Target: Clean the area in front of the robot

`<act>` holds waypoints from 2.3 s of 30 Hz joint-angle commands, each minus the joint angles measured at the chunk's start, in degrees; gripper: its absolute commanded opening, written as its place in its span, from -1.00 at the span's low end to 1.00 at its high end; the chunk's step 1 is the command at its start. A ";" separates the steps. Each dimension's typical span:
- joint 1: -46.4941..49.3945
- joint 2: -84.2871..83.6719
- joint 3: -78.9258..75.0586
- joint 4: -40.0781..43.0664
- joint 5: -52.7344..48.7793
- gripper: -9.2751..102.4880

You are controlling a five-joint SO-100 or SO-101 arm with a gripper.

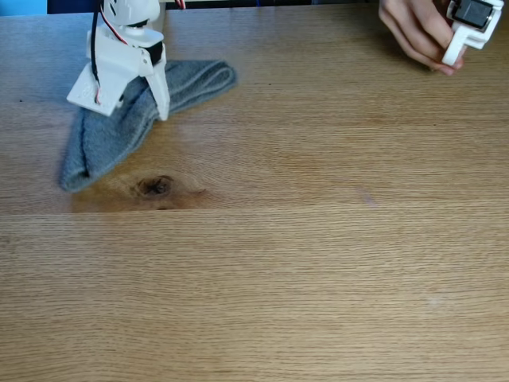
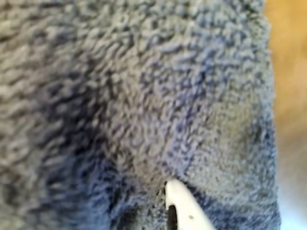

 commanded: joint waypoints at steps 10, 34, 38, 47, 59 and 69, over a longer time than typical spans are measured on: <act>1.05 0.79 -2.72 0.18 -0.97 -0.81; -26.10 60.73 -2.64 29.62 9.32 -0.84; -38.85 62.93 -2.55 35.07 10.90 -0.84; -54.40 49.66 -2.46 36.91 15.91 -0.84; -56.69 23.29 -3.52 2.90 16.35 -0.84; -63.90 11.25 -3.52 -2.90 18.54 -0.84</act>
